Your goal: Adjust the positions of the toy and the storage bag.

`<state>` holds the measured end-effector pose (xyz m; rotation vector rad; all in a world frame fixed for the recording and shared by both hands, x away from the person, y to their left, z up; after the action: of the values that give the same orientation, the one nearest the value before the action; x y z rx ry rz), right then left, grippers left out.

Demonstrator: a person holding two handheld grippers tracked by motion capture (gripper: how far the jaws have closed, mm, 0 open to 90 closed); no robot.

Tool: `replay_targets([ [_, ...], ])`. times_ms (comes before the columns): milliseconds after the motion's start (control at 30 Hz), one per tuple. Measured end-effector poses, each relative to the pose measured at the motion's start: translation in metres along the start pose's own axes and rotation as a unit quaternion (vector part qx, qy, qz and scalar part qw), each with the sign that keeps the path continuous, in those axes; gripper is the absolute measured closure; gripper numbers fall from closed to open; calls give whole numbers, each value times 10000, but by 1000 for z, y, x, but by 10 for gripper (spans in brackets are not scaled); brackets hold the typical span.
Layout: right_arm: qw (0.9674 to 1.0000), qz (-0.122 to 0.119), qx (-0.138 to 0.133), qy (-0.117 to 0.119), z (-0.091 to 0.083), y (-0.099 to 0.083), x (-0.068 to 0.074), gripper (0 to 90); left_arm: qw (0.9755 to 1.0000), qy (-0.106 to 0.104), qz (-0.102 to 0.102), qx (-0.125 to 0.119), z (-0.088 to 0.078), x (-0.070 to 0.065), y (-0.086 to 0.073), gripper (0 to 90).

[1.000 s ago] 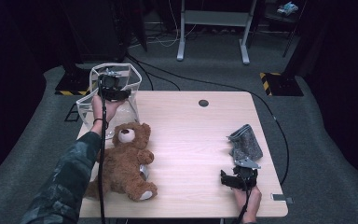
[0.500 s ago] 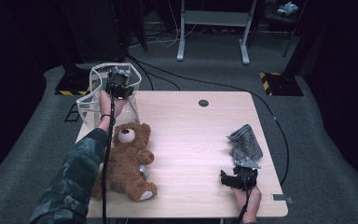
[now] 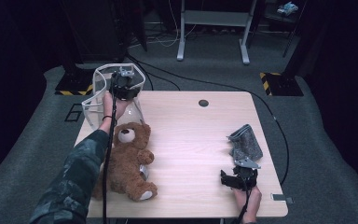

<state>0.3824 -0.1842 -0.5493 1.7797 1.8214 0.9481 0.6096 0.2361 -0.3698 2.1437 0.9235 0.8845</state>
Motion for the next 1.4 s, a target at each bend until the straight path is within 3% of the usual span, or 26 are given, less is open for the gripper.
replay_targets([
  [200, 10000, 15, 1, -7, 0, 0, 0, 104, 9995, 166, -158, -224, -30, 19, -2, 363],
  [333, 10000, 37, 11, -6, 0, 0, 1, 104, 9983, 342, -397, -257, -48, 41, -12, 323],
  [500, 10000, 16, 3, -4, 0, 0, 0, 104, 9954, 661, -685, 87, -55, 67, -33, 391],
  [633, 10000, 18, 7, -6, 0, 0, 0, 104, 9924, 607, -850, 650, -49, 76, -47, 448],
  [667, 10000, 16, 4, -6, 0, 0, 0, 104, 9903, 647, -872, 864, -47, 77, -51, 456],
  [800, 10000, 15, 6, -7, 0, 0, 0, 104, 9871, 587, -1007, 1095, -41, 83, -61, 597],
  [900, 10000, 21, 11, -4, 0, 0, 0, 104, 9883, 444, -1140, 909, -37, 86, -66, 755],
  [1000, 10000, 13, 5, -5, 0, 0, 0, 104, 9913, 388, -1038, 709, -33, 83, -65, 830],
  [1133, 10000, 17, 6, -5, 0, 0, 0, 104, 9931, 434, -933, 554, -29, 79, -58, 856],
  [1400, 10000, 16, 3, -4, 0, 0, 0, 104, 9955, 333, -775, 423, -20, 68, -49, 863],
])
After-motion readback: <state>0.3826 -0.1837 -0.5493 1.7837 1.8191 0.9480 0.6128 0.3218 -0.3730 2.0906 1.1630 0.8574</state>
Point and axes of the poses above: each handheld gripper's, and its own axes: z roughly forward along the jaws, y roughly out of its top, x roughly to its left, the point moved 3 cm from there along z, roughly forward along the jaws, and after that the axes turned 13 degrees about z, right-handed, at the moved point
